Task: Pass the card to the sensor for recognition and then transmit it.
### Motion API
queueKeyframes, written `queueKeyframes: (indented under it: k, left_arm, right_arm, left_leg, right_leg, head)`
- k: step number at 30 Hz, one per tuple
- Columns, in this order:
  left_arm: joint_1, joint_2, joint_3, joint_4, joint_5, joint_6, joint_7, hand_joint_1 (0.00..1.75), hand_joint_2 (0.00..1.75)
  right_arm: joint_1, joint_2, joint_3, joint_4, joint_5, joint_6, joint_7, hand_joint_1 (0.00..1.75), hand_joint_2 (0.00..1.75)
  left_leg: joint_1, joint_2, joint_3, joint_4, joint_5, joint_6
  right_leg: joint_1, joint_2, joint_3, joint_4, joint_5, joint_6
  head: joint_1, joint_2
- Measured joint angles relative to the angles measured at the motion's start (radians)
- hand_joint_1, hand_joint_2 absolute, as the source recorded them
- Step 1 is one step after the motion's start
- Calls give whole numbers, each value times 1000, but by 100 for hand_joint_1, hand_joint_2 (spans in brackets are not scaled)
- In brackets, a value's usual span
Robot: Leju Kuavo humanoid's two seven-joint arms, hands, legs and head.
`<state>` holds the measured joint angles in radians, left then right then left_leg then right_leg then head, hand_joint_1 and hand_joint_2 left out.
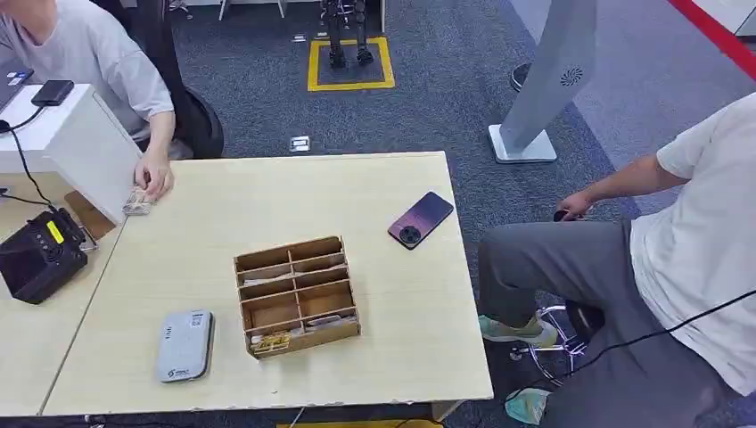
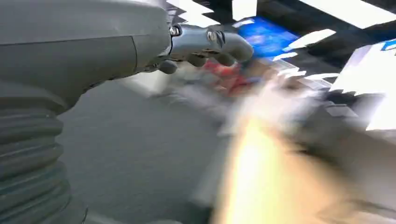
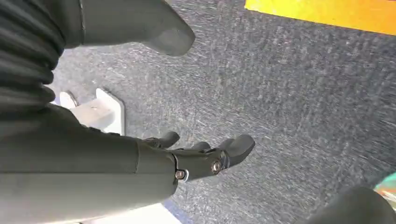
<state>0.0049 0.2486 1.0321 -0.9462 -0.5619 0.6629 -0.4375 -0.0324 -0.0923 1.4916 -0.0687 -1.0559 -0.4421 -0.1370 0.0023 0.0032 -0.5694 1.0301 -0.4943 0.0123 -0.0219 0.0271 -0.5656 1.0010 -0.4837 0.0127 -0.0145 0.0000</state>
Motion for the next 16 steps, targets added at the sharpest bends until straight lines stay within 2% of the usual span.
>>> queueKeyframes:
  k: [4,9,11,13,16]
  left_arm:
    - [-1,-49,129,167,-15,24,-2,0,175]
    - [-13,-72,203,251,-42,28,3,0,175]
    - [-20,-82,222,280,-69,17,73,0,175]
    - [-27,-99,238,329,-123,16,209,0,175]
    - [-28,-159,253,414,-180,27,349,0,175]
  right_arm:
    - [-4,3,-1,0,-5,1,9,0,175]
    - [-5,3,-2,0,-6,1,10,0,175]
    - [-6,3,-2,1,-7,2,14,0,175]
    - [-7,3,-2,1,-8,5,23,0,175]
    - [-7,6,-5,1,-24,8,22,0,175]
  left_leg:
    - [0,-9,-1,1,0,0]
    - [0,-10,-1,1,0,1]
    - [0,-10,-1,1,0,1]
    - [-1,-10,0,1,0,1]
    - [-1,-10,0,1,0,1]
  right_leg:
    - [0,-8,2,-1,-2,2]
    - [0,-10,3,-1,-2,2]
    - [0,-10,4,-1,-2,2]
    - [-1,-10,4,-1,-2,2]
    - [-1,-10,4,-1,-2,2]
  head:
    - [3,0]
    - [3,0]
    - [3,0]
    - [2,0]
    - [1,0]
